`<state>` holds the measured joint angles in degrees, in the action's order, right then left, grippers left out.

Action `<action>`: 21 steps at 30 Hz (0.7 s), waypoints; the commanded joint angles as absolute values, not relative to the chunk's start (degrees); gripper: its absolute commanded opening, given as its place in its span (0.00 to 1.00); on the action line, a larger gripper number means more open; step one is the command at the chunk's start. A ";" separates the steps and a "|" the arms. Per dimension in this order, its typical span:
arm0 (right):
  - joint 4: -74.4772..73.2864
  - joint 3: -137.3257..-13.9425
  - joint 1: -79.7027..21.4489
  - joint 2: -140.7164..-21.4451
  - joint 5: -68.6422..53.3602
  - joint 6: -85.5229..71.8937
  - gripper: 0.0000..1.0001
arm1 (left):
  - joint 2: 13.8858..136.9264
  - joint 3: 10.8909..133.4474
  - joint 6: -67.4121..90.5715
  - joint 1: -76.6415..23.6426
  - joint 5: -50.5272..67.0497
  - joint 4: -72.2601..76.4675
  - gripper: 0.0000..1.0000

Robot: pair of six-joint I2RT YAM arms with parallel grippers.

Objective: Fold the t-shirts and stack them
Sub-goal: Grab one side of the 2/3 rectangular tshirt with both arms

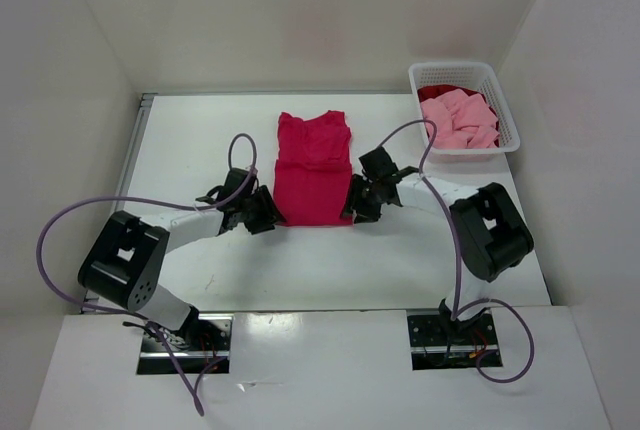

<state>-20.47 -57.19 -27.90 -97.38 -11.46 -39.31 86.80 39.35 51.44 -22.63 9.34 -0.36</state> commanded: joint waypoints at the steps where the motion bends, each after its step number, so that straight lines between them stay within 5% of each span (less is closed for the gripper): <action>1: -14.33 -53.80 -26.98 -95.01 -10.64 -42.71 0.53 | 87.63 40.96 51.07 -22.41 8.26 1.49 0.50; 7: -13.80 -53.79 -26.37 -98.69 -11.34 -42.71 0.53 | 87.63 40.96 50.54 -22.41 7.12 2.02 0.44; 15: -11.51 -51.94 -26.37 -99.84 -12.57 -44.38 0.17 | 89.21 40.96 50.54 -22.41 6.60 2.55 0.30; 21: -12.22 -49.75 -26.37 -96.95 -12.57 -44.38 0.00 | 86.75 41.48 49.31 -22.41 6.76 -0.42 0.10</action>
